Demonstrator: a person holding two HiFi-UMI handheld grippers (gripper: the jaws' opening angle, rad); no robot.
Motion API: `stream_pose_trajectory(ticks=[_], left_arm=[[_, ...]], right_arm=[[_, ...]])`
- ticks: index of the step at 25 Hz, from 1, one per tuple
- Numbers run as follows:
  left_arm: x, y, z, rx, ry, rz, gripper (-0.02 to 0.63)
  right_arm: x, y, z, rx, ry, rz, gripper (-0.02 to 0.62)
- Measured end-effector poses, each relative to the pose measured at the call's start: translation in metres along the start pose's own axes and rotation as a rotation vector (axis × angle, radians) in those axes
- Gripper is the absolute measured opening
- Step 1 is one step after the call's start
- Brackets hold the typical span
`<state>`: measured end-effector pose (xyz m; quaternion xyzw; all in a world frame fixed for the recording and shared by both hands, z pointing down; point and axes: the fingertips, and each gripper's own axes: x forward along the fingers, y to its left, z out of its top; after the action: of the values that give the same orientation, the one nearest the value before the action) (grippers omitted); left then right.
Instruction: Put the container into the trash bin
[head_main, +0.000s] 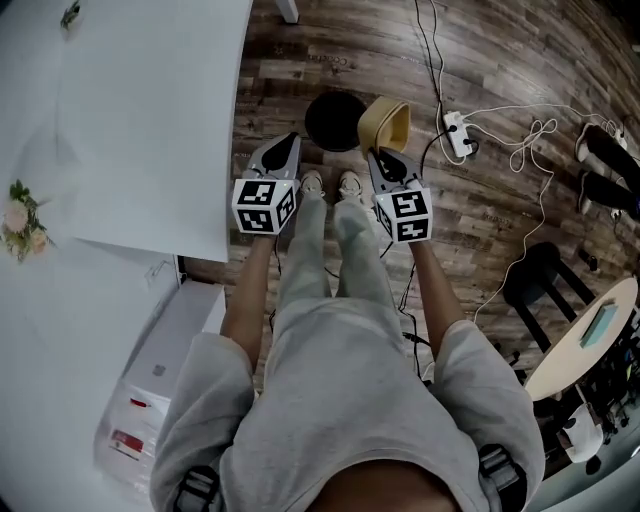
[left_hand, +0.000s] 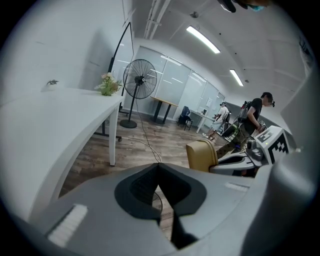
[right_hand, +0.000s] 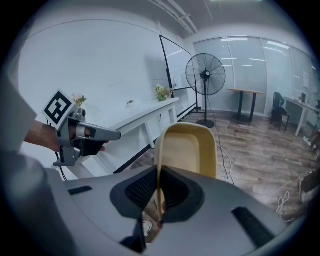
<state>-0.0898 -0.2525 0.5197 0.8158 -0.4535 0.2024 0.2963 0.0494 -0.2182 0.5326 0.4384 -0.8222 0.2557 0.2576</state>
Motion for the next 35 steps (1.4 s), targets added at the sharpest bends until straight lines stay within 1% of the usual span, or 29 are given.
stream_pose_trajectory(ticks=[9, 16, 26, 35], left_arm=[[0.021, 0.021, -0.042, -0.016, 0.016, -0.007, 0.009], [0.038, 0.027, -0.078, -0.037, 0.023, -0.015, 0.009], [0.060, 0.031, -0.129, -0.030, 0.042, -0.029, 0.009], [0.084, 0.046, -0.159, -0.025, 0.031, -0.037, 0.009]], right_arm=[[0.031, 0.005, -0.041, 0.015, 0.029, -0.010, 0.031], [0.050, 0.013, -0.077, 0.026, 0.054, 0.003, 0.031], [0.076, 0.022, -0.132, 0.027, 0.081, 0.029, 0.031], [0.111, 0.024, -0.168, 0.037, 0.086, 0.041, 0.031]])
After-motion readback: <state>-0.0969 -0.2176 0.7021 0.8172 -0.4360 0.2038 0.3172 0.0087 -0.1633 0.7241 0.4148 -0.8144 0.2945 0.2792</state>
